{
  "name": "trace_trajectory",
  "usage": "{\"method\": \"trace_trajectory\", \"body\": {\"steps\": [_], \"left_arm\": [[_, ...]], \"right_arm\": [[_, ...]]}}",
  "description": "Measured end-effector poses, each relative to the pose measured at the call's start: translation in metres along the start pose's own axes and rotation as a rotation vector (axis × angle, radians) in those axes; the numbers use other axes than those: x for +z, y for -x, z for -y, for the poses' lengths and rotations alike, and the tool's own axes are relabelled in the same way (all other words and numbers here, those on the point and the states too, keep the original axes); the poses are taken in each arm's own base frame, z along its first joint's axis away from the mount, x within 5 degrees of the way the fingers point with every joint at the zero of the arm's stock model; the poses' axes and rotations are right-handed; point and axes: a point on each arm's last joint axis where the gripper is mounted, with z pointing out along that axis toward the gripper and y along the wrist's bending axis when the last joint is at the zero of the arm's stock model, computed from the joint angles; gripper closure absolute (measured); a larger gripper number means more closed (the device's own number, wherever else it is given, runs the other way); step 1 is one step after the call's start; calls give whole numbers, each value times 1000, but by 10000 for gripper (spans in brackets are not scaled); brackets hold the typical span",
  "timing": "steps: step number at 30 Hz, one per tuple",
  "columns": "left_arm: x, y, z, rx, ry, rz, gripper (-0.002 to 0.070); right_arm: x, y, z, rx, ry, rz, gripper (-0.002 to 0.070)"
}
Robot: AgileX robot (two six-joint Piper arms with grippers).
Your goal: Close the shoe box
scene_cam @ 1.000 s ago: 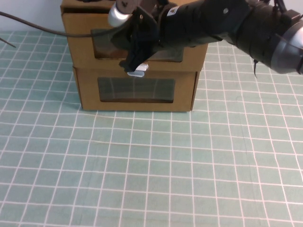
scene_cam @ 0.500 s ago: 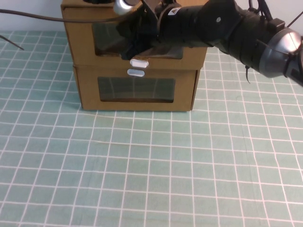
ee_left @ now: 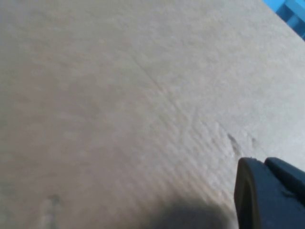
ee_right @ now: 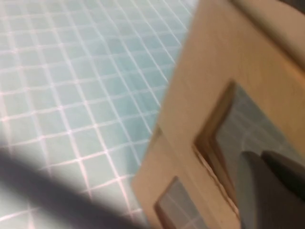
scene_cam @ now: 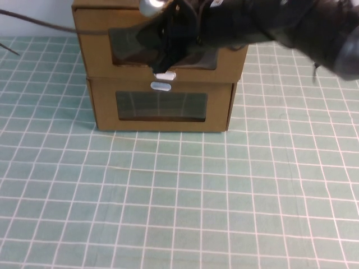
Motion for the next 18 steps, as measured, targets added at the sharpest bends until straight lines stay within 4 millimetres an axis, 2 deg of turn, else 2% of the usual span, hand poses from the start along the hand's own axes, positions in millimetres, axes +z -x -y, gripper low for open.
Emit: {"method": "trace_trajectory", "body": {"steps": [3,6,12,16,18], "left_arm": [[-25,9,0,17,40,42,680],[-64,22,11,48,75,116,680],[-136,36,58,156,118,222,680],[-185,31,94,233,176,225,680],[-205,26,104,246,238,225,680]], "right_arm": [[-22,16,-3,1,16,22,690],[-44,31,-6,13,17,41,690],[-70,41,-10,48,11,2,690],[-95,48,-8,84,-58,-43,690],[-112,52,-6,127,-129,-72,690]]}}
